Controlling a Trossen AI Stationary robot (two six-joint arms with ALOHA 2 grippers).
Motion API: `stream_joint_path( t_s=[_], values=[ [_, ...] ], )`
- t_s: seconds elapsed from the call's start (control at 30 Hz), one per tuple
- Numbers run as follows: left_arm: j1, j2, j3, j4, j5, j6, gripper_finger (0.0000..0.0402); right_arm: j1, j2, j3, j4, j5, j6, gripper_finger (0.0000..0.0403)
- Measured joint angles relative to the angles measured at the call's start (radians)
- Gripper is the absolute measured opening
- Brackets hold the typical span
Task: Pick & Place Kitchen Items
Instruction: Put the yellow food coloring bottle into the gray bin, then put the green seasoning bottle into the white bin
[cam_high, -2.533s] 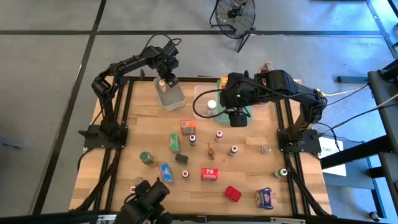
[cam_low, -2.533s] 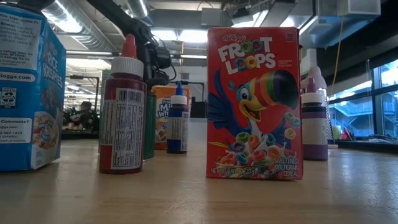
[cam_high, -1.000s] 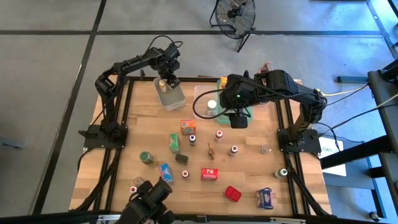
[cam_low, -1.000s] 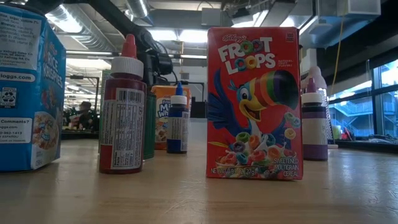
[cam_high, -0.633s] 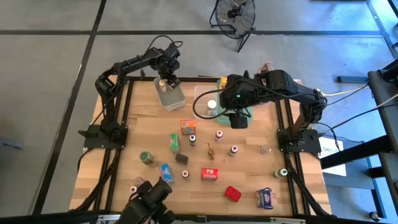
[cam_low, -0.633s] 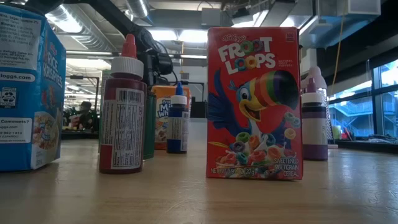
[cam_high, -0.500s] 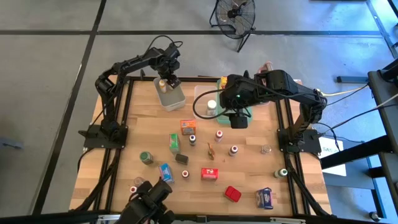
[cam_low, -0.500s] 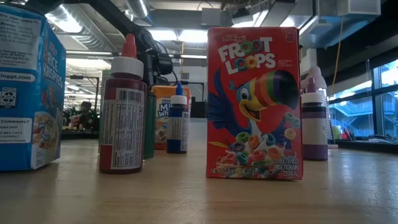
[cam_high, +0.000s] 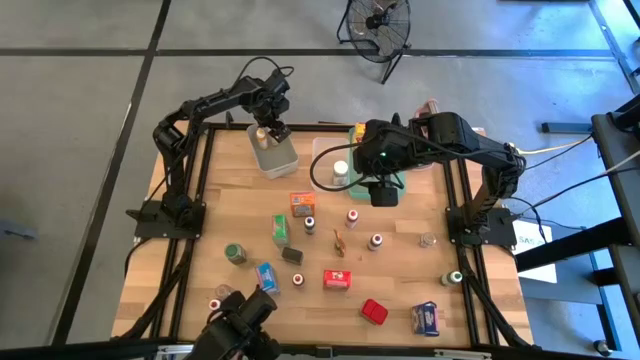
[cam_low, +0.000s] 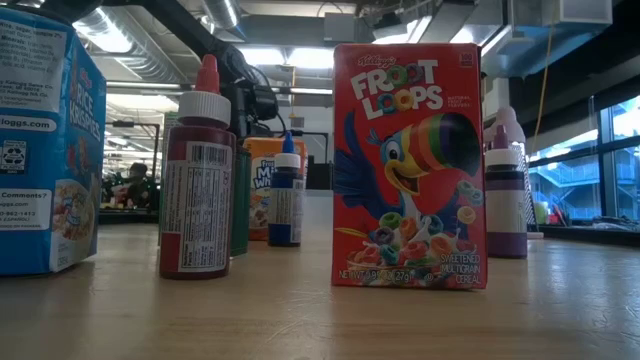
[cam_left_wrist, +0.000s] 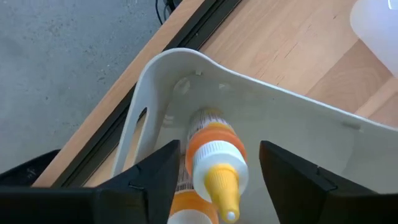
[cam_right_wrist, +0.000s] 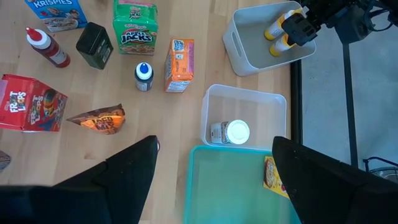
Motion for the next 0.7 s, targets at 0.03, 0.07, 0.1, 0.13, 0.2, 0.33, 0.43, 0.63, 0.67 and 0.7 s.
stream_joint_path(
  t_s=[0.03, 0.07, 0.1, 0.13, 0.2, 0.33, 0.43, 0.63, 0.67, 0.7],
  values=[
    [0.000, 0.000, 0.000, -0.002, 0.000, 0.001, 0.0222, 0.000, 0.000, 0.000, 0.000, 0.000, 0.004, 0.0321],
    [0.000, 0.000, 0.000, -0.002, 0.000, 0.001, 0.0227, 0.000, 0.000, 0.000, 0.000, 0.000, 0.006, 0.0321],
    [0.000, 0.000, 0.000, -0.001, 0.000, 0.000, 0.0230, 0.000, 0.000, 0.000, 0.000, 0.000, 0.006, 0.0321],
    [0.000, 0.000, 0.000, -0.001, -0.001, -0.001, 0.0232, 0.000, 0.000, 0.000, 0.000, 0.000, 0.006, 0.0321],
    [0.000, 0.000, 0.000, 0.000, -0.007, -0.001, 0.0235, 0.000, 0.000, 0.000, 0.000, 0.000, 0.006, 0.0321],
    [0.000, -0.006, 0.000, 0.001, -0.010, -0.003, 0.0234, 0.000, 0.000, 0.000, 0.000, 0.000, 0.006, 0.0321],
    [0.000, -0.028, 0.000, 0.004, -0.010, 0.002, 0.0234, 0.000, 0.000, 0.000, 0.000, -0.001, 0.006, 0.0321],
    [0.000, -0.098, 0.000, -0.003, -0.011, -0.008, 0.0233, 0.000, 0.000, 0.000, 0.000, 0.000, 0.006, 0.0321],
    [0.000, -0.115, 0.000, -0.003, -0.011, -0.017, 0.0233, 0.000, 0.000, 0.000, 0.000, 0.000, 0.006, 0.0321],
    [0.000, -0.132, 0.000, -0.003, -0.011, -0.027, 0.0233, 0.000, 0.000, 0.000, 0.000, 0.000, 0.006, 0.0321]
  ],
)
